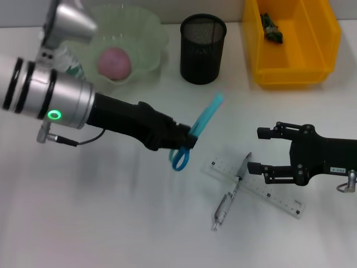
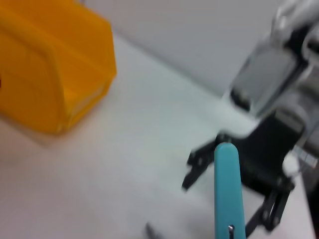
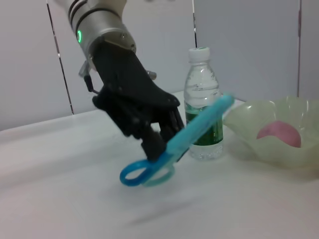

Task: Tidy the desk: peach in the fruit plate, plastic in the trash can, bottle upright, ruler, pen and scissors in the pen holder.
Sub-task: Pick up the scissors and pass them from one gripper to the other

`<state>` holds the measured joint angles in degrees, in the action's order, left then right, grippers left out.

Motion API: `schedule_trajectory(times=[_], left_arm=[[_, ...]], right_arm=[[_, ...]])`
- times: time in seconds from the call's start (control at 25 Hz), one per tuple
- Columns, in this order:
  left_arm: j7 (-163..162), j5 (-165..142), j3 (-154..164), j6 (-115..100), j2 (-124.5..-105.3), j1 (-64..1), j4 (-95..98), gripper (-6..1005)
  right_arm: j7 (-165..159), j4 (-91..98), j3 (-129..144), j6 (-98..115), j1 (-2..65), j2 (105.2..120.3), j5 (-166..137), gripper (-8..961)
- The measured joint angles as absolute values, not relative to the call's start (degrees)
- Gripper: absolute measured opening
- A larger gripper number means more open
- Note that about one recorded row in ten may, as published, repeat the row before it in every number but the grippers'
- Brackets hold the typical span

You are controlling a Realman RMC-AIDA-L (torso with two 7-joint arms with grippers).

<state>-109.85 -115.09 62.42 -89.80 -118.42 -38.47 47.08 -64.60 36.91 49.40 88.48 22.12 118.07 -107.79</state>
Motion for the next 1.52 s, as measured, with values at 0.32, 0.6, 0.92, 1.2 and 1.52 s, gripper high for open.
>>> schedule_trajectory(times=[0.32,0.6,0.92,1.2,1.52], left_arm=[[-104.16,-103.46,55.90,-89.73,-118.44,-34.84,36.96,267],[-99.48,-92.93,55.75,-91.22,-118.69,-31.06,27.97,267],[-93.67,-85.02,55.50,-93.04,-119.03,-30.89,14.24,267],[-90.47,-79.04,55.44,-93.19,-119.16,-31.16,6.30,267],[-88.03,-72.24,55.14,-93.36,-119.17,-31.63,-0.34,267]], right_arm=[[-63.53,35.99,49.39,88.51,21.98,118.11,-107.65,821],[-60.89,34.19,49.31,88.51,22.21,118.27,-107.32,820],[-56.64,31.13,48.68,89.21,22.18,119.06,-105.10,822],[-46.55,22.16,48.65,90.60,22.10,119.14,-97.10,820],[-30.22,8.45,48.69,89.98,22.85,119.57,-86.71,821]])
